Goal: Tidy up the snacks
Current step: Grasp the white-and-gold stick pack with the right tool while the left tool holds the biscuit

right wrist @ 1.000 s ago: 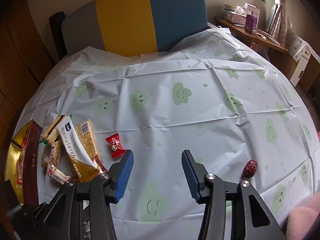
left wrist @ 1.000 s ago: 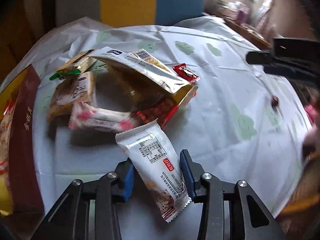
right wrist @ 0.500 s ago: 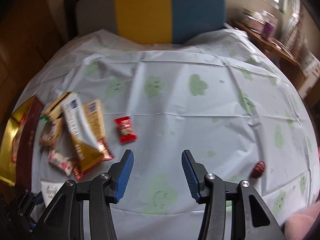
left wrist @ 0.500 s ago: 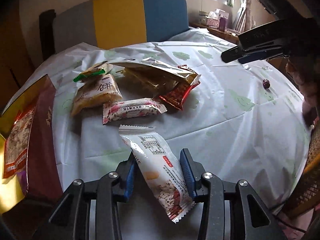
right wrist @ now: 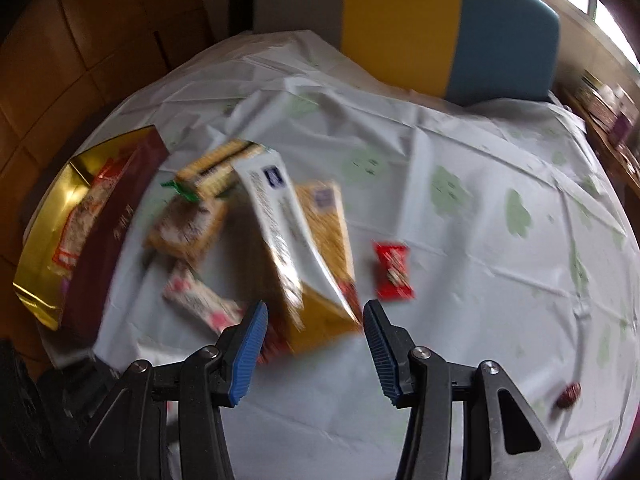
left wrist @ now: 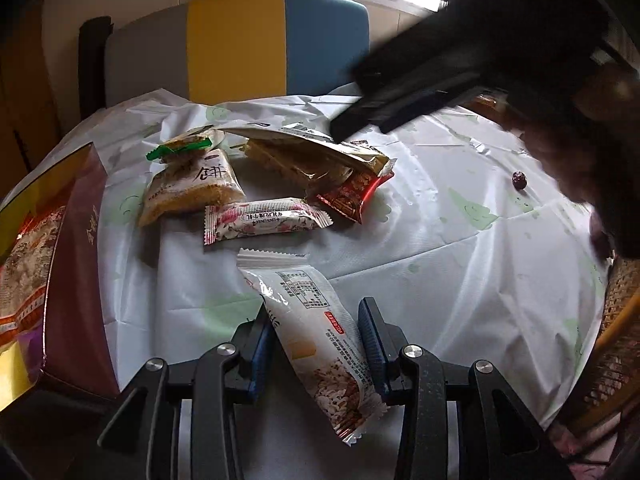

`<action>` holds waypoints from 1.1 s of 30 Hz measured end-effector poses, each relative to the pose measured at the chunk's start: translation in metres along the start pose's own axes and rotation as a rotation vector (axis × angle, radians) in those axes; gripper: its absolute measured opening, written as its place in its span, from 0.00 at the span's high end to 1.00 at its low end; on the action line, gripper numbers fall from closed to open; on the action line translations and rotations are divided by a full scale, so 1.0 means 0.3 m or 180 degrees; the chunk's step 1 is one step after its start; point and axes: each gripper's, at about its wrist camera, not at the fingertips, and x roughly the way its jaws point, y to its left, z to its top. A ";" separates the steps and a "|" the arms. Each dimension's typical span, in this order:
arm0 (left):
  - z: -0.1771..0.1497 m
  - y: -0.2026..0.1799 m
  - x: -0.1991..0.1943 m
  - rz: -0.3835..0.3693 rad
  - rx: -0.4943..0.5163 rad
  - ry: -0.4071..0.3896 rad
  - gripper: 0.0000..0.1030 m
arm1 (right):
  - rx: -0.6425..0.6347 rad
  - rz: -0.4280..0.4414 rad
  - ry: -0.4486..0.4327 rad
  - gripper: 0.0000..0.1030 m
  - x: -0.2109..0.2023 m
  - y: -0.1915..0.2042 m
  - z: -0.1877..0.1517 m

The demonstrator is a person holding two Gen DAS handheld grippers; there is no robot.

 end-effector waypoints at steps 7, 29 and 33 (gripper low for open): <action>-0.003 0.007 0.001 -0.0036 -0.0033 -0.0020 0.60 | -0.0214 -0.0221 0.0231 0.51 0.156 0.066 0.128; -0.008 -0.003 0.000 0.0010 -0.0051 -0.0051 0.60 | 0.0801 -0.0913 0.0579 0.79 0.063 -0.274 -0.151; -0.005 0.000 -0.002 0.0018 -0.0064 -0.0035 0.61 | 0.0862 -0.0851 0.0662 0.77 0.089 -0.293 -0.166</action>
